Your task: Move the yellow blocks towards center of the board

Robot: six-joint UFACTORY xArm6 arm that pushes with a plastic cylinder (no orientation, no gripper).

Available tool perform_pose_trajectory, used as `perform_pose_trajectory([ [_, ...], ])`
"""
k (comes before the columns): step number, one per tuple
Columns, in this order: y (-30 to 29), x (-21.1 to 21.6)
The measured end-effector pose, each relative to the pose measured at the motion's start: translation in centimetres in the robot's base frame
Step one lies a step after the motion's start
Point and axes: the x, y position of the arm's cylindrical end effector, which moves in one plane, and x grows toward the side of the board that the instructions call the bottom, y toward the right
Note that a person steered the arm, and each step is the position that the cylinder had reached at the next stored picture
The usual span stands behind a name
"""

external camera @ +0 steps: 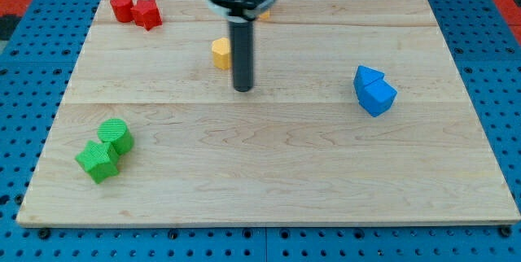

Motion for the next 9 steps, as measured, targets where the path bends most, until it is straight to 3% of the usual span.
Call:
perform_pose_trajectory([
  [1, -1.4, -5.2],
  [2, 2.1, -2.5],
  [3, 2.1, -10.7],
  [4, -2.8, -11.4],
  [6, -4.5, -6.1],
  [7, -9.9, -5.1],
  [8, -4.0, -2.9],
  [9, -4.6, -5.8],
])
